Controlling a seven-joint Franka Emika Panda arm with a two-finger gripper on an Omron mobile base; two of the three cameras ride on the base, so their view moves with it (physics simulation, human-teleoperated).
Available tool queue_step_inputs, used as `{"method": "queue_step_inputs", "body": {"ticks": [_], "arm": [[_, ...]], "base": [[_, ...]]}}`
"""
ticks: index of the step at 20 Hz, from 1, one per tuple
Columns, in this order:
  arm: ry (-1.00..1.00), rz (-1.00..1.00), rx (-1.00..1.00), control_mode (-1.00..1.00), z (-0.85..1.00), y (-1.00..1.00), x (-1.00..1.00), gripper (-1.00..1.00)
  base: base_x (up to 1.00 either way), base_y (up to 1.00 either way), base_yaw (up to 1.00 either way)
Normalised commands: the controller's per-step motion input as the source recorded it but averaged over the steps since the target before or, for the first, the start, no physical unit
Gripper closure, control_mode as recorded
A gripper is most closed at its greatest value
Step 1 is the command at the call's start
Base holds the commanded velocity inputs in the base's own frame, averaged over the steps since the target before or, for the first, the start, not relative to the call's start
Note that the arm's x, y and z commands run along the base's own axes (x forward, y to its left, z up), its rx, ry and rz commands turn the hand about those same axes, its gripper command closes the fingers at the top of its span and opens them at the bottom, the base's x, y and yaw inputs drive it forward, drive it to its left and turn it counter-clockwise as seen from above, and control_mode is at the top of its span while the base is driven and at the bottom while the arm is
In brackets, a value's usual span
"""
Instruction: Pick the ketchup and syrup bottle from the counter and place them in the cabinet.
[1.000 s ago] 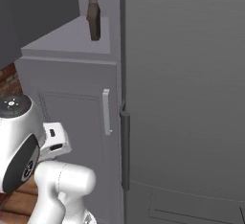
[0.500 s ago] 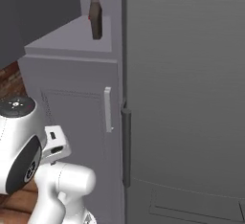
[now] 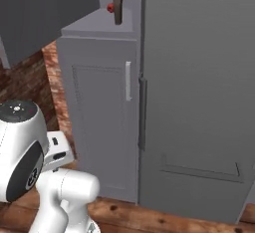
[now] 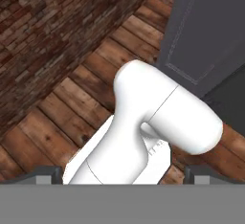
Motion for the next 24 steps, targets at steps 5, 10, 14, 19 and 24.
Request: {"method": "queue_step_inputs", "body": {"ticks": [5, 10, 14, 19, 24], "arm": [[0.0, 0.0, 0.0, 1.0, 0.0, 0.0, 0.0, -1.0], [0.0, 0.0, 0.0, 1.0, 0.0, 0.0, 0.0, -1.0], [0.0, 0.0, 0.0, 1.0, 0.0, 0.0, 0.0, -1.0], [0.0, 0.0, 0.0, 1.0, 0.0, 0.0, 0.0, -1.0], [0.0, 0.0, 0.0, 1.0, 0.0, 0.0, 0.0, -1.0]], "base": [[-0.87, -0.07, -0.06], [-0.15, -0.52, -0.01], [0.0, -0.79, 0.0], [0.0, -0.9, 0.0], [0.0, -0.91, 0.0]]}}
